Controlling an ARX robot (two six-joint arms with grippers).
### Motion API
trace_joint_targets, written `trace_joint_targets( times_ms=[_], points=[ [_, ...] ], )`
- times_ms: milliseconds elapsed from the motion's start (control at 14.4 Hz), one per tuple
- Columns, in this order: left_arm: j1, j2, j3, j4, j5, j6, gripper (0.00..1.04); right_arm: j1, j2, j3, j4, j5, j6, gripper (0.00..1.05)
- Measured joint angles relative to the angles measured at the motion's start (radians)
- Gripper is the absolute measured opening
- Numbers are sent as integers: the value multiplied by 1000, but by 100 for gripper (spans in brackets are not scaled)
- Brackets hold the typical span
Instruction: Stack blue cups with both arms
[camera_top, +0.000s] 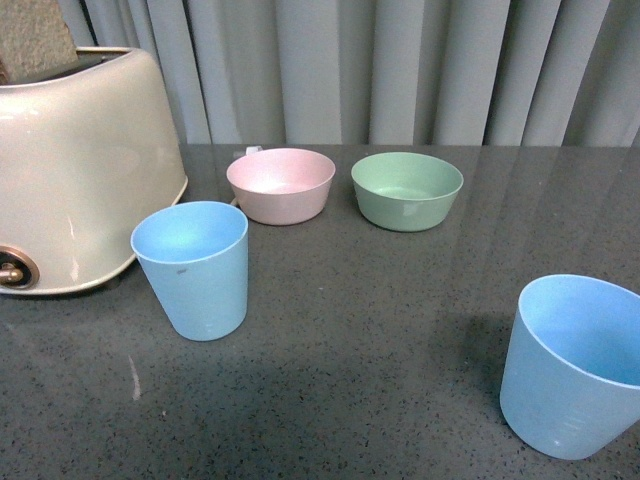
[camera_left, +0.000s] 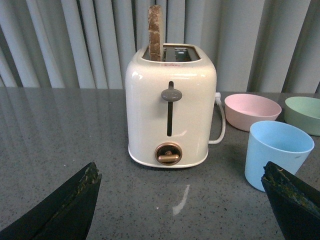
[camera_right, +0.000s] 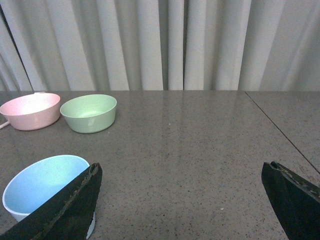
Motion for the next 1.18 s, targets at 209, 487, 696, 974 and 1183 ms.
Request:
trace_joint_targets(
  times_ms=[209, 487, 696, 974, 1183],
  points=[
    [0, 0, 0, 0, 0, 0, 98, 0, 0, 0, 0, 0, 0, 98],
    [0, 0, 0, 0, 0, 0, 98, 0, 0, 0, 0, 0, 0, 98],
    [0, 0, 0, 0, 0, 0, 98, 0, 0, 0, 0, 0, 0, 98],
    [0, 0, 0, 0, 0, 0, 98, 0, 0, 0, 0, 0, 0, 98],
    [0, 0, 0, 0, 0, 0, 98, 0, 0, 0, 0, 0, 0, 98]
  ],
)
